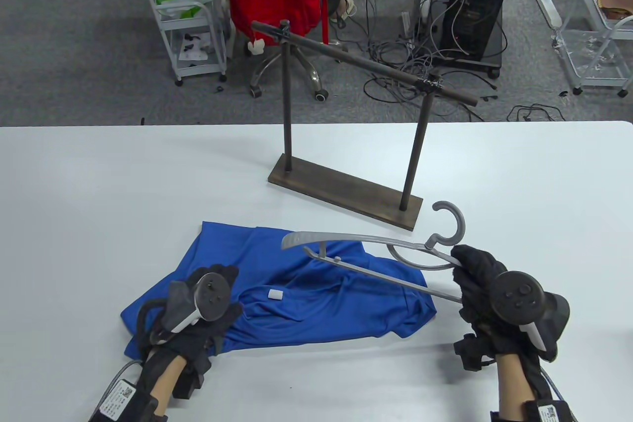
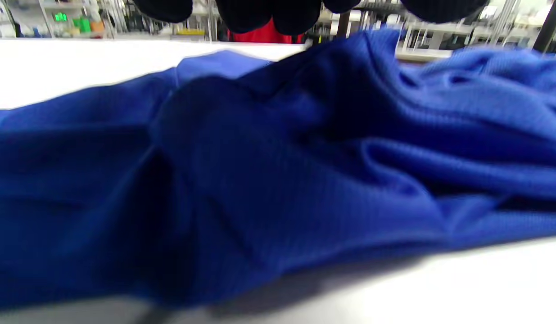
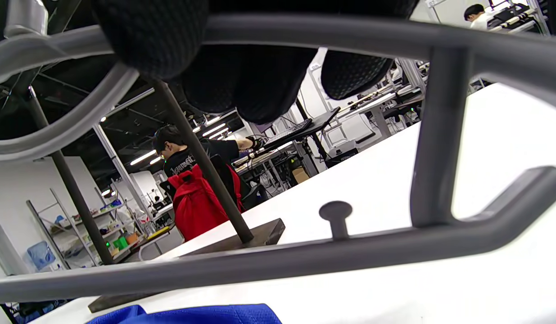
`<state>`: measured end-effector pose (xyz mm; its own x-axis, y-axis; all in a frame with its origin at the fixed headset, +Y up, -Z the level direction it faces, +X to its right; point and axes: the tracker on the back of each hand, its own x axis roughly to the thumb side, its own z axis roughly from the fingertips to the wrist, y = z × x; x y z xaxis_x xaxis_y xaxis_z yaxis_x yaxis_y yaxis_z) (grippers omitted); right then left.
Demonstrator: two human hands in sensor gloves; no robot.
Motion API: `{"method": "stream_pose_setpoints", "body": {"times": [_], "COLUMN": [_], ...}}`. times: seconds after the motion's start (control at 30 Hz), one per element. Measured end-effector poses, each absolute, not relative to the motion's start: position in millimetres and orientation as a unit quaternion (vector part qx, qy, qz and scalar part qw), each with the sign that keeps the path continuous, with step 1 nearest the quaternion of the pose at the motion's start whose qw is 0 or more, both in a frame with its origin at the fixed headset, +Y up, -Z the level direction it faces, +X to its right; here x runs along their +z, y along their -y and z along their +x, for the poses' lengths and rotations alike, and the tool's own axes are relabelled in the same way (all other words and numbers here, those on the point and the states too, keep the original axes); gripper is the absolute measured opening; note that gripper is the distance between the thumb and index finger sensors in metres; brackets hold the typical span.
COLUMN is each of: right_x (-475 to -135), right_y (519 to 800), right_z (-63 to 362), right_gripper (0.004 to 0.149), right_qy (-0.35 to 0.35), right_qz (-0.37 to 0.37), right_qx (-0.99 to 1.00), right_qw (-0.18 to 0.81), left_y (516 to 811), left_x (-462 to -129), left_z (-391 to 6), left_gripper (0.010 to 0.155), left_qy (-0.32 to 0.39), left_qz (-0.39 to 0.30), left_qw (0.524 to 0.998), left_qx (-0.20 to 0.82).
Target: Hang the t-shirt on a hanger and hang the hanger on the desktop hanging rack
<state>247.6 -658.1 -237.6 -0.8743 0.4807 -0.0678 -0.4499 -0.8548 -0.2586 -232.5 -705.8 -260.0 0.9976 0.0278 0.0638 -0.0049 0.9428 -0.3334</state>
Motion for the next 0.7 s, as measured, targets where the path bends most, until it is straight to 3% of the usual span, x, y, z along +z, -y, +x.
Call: {"method": "stream_pose_setpoints", "body": {"times": [0.13, 0.27, 0.4, 0.7], "right_x": [-238, -238, -236, -229], "right_y": [659, 659, 658, 649], "right_z": [242, 238, 235, 222], "right_gripper": [0.045, 0.045, 0.045, 0.045], "right_qy": [0.114, 0.116, 0.120, 0.149], "right_qz": [-0.058, -0.050, -0.044, -0.011], "right_qx": [0.965, 0.966, 0.967, 0.961], "right_qw": [0.231, 0.227, 0.221, 0.231], "left_y": [718, 725, 717, 681], "left_x": [-263, -265, -265, -256], "left_z": [-233, -231, -229, -239], "left_gripper": [0.076, 0.068, 0.051, 0.049], "left_qy": [0.022, 0.016, 0.027, 0.049], "left_qz": [-0.251, -0.261, -0.195, -0.110], "left_qw": [0.968, 0.965, 0.980, 0.990], "left_qx": [-0.017, -0.029, -0.035, 0.072]}}
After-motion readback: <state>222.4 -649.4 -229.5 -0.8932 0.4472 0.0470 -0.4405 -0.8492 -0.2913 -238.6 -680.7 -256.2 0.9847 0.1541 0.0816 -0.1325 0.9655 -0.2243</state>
